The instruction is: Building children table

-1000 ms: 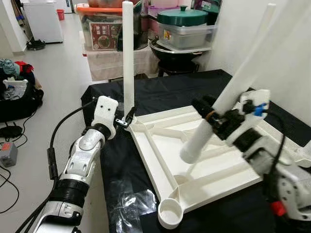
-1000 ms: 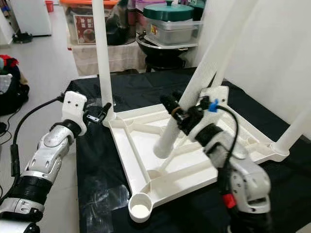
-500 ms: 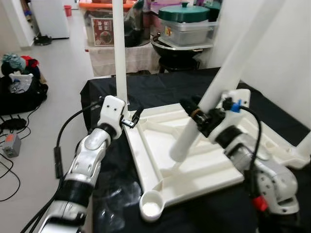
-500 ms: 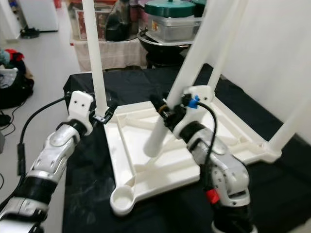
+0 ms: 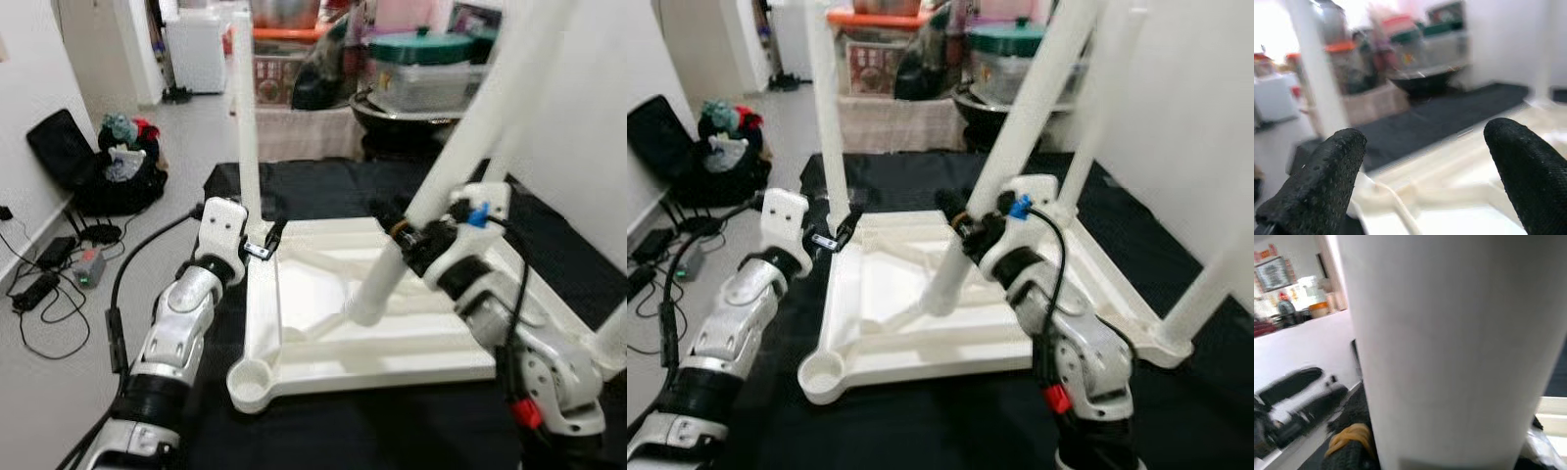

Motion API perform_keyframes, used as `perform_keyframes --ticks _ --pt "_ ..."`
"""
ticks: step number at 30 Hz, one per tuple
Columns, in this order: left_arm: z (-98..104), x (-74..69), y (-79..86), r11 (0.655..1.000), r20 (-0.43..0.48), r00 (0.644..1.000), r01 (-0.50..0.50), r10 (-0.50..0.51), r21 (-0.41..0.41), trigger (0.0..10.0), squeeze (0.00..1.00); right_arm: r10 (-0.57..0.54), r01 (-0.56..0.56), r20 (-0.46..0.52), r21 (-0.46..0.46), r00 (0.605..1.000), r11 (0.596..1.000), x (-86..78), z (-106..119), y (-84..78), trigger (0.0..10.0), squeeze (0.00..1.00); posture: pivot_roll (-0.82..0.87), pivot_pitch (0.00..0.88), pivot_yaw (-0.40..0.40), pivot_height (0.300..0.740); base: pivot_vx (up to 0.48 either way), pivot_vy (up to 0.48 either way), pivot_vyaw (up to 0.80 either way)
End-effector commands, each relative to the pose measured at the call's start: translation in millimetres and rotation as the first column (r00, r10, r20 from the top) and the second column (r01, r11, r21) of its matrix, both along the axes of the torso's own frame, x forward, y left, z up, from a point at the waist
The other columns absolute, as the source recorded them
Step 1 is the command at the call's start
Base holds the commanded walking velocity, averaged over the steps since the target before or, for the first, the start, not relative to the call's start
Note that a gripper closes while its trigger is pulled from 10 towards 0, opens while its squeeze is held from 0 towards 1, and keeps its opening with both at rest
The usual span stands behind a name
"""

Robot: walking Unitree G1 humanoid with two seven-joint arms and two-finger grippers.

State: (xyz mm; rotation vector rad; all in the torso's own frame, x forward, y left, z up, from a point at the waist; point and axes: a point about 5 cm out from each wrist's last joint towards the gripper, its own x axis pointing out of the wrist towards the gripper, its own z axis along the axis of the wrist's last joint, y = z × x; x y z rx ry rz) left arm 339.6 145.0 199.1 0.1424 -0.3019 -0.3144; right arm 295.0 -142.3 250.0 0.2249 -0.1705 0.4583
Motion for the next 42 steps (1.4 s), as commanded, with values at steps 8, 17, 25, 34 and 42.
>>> perform_keyframes --ticks 8,17,25,34,42 --pt "-15.3 -30.4 4.5 0.996 -0.051 0.998 0.045 -0.041 0.079 10.0 0.0 -0.229 0.218 -0.058 -0.144 0.972 0.965 6.0 -15.6 -19.9 10.0 0.0 0.08 0.0 -0.063 0.74 0.0 0.0 0.0" --pt "-4.6 -63.2 51.8 0.975 -0.025 0.976 -0.213 0.215 0.061 10.0 0.0 -0.302 0.283 -0.108 -0.158 0.947 0.946 -12.3 -36.4 -38.4 10.0 0.0 0.1 0.0 -0.071 0.74 0.0 0.0 0.0" --pt "-16.4 -94.1 21.4 0.995 -0.104 0.99 -0.099 0.099 0.013 10.0 0.0 -0.247 0.235 -0.129 -0.097 0.96 0.967 -25.4 -41.6 -24.1 10.0 0.0 0.12 0.0 -0.082 0.74 0.0 0.0 0.0" --pt "-20.9 -96.6 21.6 0.994 -0.146 0.983 -0.11 0.11 0.013 10.0 0.0 -0.165 0.166 0.02 -0.012 0.986 0.986 -30.4 3.1 -12.2 10.0 0.0 0.11 0.0 -0.08 0.74 0.0 0.0 0.0" --pt "-21.4 -99.1 22.0 0.992 -0.162 0.979 -0.124 0.124 0.014 10.0 0.0 -0.132 0.132 0.023 0.001 0.991 0.991 -29.9 4.6 -9.9 10.0 0.0 0.12 0.0 -0.097 0.74 0.0 0.031 0.0"
